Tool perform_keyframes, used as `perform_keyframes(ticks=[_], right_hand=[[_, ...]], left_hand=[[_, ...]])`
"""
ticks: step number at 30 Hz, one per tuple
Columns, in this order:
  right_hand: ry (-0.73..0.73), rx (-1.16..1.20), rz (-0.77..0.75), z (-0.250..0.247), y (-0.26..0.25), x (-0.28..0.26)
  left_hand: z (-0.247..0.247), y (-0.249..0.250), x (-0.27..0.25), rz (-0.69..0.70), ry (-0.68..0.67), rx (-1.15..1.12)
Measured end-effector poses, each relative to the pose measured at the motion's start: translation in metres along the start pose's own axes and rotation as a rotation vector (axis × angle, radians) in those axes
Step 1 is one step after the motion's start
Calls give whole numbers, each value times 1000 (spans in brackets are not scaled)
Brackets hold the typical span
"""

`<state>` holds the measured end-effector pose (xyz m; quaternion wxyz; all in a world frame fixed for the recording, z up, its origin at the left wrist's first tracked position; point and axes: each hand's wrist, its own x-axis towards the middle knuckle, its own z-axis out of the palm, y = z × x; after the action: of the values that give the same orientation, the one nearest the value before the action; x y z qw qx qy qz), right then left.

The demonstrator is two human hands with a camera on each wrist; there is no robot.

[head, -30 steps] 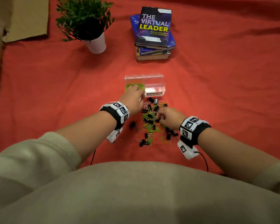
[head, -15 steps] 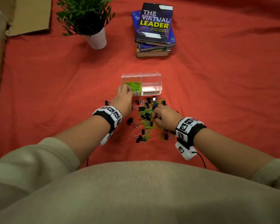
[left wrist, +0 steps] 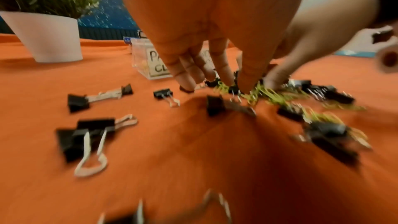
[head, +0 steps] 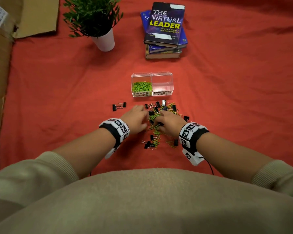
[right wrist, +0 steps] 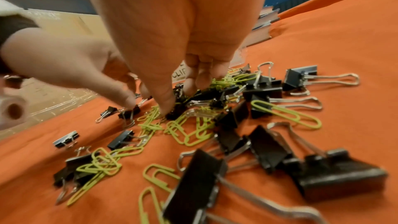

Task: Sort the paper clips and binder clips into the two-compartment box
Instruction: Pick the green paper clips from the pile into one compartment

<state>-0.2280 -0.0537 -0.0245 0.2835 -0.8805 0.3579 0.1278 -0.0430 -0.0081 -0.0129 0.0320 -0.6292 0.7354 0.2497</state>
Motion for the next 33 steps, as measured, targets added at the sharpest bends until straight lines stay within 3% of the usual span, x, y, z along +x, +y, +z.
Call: perform_keyframes(ticks=[2,4,13,20,27,30,33], right_hand=[[24,25,16,-1,5,1],[40,48,20,-2,9,2],[143,339,187,-19,19,-5],[141,932,326,-43,31,-20],[3,1445,403,-36,28,-23],[-54,1422,423,-32,19,-22],[-79,1099,390,-29,8,-16]], left_hand=[[9,-3,-7,-13,-107,14],[13,-9,-13,-38,-122,20],[24,15,-11,-51,8,113],[31,29,5,-141,101,35],[29,33,8,-109,99,55],[26,33,9,-65,75,55],[26,28,8,-52,63,52]])
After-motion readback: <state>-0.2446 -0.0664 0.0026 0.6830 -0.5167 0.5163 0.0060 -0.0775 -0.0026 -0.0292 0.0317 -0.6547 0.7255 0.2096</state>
